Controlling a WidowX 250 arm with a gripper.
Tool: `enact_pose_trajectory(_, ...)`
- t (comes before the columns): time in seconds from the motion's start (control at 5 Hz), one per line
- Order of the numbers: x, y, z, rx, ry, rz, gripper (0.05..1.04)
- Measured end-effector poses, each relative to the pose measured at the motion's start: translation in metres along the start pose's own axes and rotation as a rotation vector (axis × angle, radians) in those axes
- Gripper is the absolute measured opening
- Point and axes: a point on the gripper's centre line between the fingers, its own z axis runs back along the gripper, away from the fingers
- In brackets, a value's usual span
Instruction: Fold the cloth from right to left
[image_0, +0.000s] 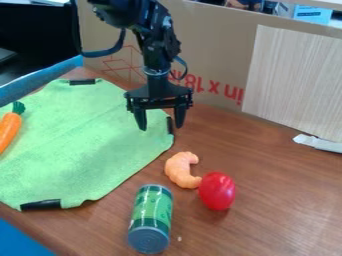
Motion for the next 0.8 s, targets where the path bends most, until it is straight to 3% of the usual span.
enact_pose_trajectory(0.2, -0.0002, 0.0011, -0.0097, 0.009, 0.000, 0.001, 0.964)
enact_pose_trajectory(0.6, 0.0017, -0.0003, -0.0117, -0.003, -0.012, 0.013, 0.388)
enact_pose_trajectory(0.8, -0.0013, 0.0025, -0.0110, -0.016, 0.009, 0.013, 0.177)
